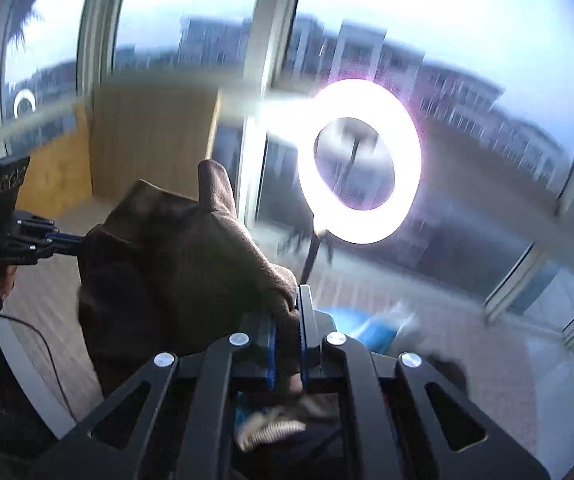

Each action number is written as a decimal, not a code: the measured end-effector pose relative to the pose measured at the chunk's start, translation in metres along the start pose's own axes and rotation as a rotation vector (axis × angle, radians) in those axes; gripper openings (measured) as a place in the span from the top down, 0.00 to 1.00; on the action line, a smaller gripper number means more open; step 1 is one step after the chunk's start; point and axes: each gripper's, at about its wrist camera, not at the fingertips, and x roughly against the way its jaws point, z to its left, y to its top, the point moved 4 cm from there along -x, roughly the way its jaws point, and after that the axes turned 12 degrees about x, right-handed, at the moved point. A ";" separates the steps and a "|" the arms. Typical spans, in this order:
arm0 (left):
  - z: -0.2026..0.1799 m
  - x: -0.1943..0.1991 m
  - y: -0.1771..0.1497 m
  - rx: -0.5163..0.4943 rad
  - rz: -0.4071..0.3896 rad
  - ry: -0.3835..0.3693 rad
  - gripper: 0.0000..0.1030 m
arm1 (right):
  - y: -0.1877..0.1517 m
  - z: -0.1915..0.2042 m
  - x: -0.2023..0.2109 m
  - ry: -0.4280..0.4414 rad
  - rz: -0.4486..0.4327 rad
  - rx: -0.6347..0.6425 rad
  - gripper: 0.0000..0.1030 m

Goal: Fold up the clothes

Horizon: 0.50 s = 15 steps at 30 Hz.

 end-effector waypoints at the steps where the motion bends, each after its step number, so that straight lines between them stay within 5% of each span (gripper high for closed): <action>1: -0.003 0.017 0.015 -0.023 -0.031 0.010 0.96 | 0.018 0.002 0.020 -0.021 -0.039 0.010 0.93; 8: -0.027 0.181 0.107 -0.169 -0.286 0.144 0.96 | 0.110 0.027 0.149 -0.125 -0.289 0.027 0.93; 15: -0.027 0.261 0.101 -0.241 -0.338 0.241 0.96 | 0.115 0.080 0.175 -0.067 -0.348 0.025 0.93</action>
